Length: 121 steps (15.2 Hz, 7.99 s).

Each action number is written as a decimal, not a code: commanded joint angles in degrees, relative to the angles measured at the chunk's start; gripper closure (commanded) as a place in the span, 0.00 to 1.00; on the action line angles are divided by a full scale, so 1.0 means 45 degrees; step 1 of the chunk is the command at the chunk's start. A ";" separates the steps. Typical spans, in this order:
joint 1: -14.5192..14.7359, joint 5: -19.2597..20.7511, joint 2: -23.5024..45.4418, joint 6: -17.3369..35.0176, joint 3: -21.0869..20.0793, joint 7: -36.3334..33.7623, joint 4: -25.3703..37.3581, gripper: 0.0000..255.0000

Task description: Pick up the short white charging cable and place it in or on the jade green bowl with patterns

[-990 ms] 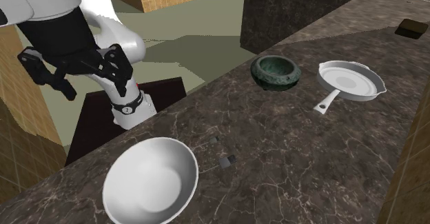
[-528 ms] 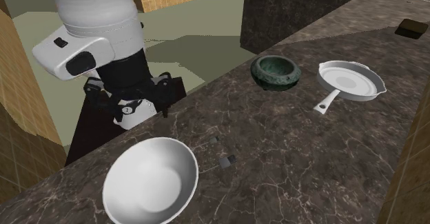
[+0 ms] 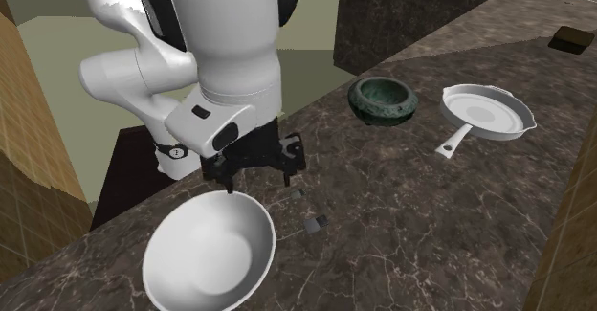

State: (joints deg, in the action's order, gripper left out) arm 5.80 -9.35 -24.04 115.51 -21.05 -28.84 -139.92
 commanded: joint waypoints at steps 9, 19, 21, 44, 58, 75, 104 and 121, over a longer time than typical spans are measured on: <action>0.0095 0.1183 0.3953 0.2760 -0.1888 -0.2670 0.1463 0.00; 0.0066 0.1630 0.4731 0.3939 -0.1987 -0.3009 0.0976 0.00; 0.0065 0.1630 0.4731 0.3939 -0.1988 -0.3009 0.0976 0.00; -0.0214 0.1523 0.4462 0.2838 -0.1611 -0.2120 0.1860 0.00; -0.1536 0.3377 0.8437 0.1749 -0.0189 0.0952 0.6738 0.00; -0.1438 0.3728 0.9108 0.2852 -0.0072 0.0721 0.6253 1.00; -0.1613 0.2972 0.7653 -0.0340 -0.0299 0.1210 0.8106 1.00; -0.1054 0.2435 0.6241 -0.1904 -0.0881 0.0260 0.8360 1.00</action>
State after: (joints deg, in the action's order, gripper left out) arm 0.50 1.74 4.47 107.03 -24.54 -26.63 -101.98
